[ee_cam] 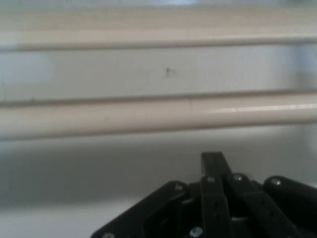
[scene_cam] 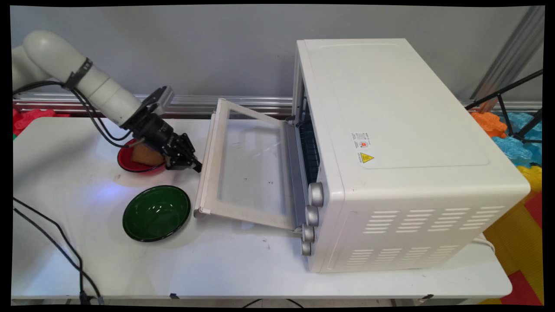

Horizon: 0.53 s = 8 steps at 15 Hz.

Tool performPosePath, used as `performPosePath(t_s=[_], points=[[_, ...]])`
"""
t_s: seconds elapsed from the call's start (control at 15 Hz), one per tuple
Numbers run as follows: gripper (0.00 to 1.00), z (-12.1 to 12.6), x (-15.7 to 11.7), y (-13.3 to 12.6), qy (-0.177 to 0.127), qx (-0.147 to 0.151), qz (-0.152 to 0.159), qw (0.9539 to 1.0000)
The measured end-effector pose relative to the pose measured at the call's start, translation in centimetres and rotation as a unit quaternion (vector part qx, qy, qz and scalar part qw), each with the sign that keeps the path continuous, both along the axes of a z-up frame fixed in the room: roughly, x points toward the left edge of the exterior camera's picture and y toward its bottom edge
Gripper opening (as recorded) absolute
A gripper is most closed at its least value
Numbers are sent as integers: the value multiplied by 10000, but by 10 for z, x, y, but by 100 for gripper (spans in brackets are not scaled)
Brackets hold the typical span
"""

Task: Close the oven

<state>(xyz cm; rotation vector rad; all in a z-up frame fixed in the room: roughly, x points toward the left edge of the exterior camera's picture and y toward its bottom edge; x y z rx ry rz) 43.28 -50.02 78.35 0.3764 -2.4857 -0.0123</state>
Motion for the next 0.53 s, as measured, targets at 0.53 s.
performPosePath(t_s=[0.53], points=[[0,-5,-16,-7,481,63,67,9988]])
